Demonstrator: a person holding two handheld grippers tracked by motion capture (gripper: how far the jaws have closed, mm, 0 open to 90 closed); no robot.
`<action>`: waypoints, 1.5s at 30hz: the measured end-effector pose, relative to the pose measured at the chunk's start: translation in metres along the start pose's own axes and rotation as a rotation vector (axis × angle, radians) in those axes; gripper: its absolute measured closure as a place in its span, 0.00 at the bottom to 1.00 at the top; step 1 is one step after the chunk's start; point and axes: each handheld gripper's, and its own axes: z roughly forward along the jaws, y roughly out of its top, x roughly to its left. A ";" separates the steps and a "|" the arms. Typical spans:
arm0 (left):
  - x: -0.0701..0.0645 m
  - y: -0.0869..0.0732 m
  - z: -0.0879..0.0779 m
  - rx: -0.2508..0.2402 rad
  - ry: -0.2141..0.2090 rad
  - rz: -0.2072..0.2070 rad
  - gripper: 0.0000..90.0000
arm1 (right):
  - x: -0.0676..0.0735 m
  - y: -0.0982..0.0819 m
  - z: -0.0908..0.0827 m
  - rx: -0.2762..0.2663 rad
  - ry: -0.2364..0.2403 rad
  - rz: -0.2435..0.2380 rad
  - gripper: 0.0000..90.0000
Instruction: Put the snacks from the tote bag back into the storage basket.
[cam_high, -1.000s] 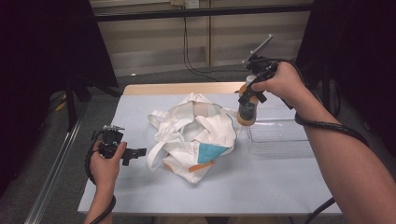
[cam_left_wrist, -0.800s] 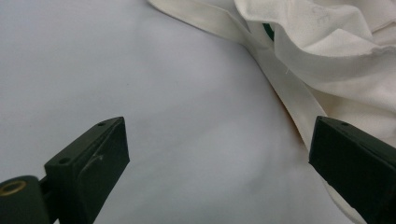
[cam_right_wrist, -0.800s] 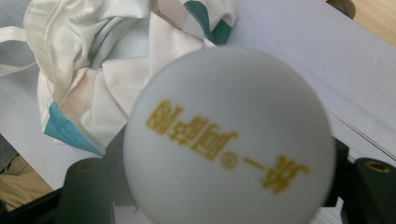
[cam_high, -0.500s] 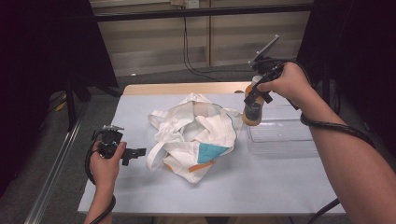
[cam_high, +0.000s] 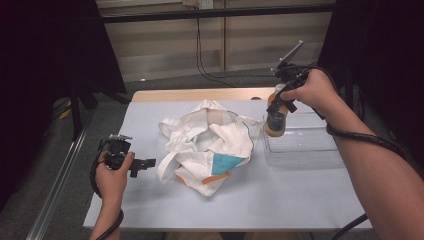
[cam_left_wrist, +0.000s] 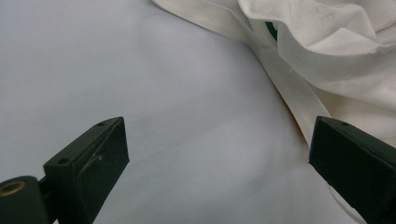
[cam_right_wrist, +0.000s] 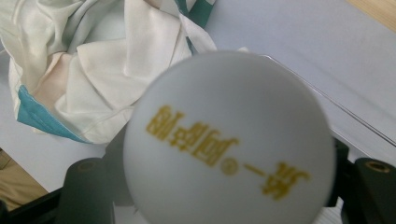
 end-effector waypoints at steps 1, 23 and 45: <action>0.000 0.000 0.000 0.000 0.003 0.003 0.05 | -0.001 -0.001 0.001 -0.007 0.001 -0.002 0.33; -0.002 -0.001 -0.001 -0.005 0.004 -0.005 0.05 | -0.012 -0.017 0.004 -0.007 -0.005 0.024 0.33; -0.002 -0.001 -0.001 -0.008 0.008 -0.003 0.05 | -0.015 -0.033 0.018 0.024 -0.006 0.047 0.33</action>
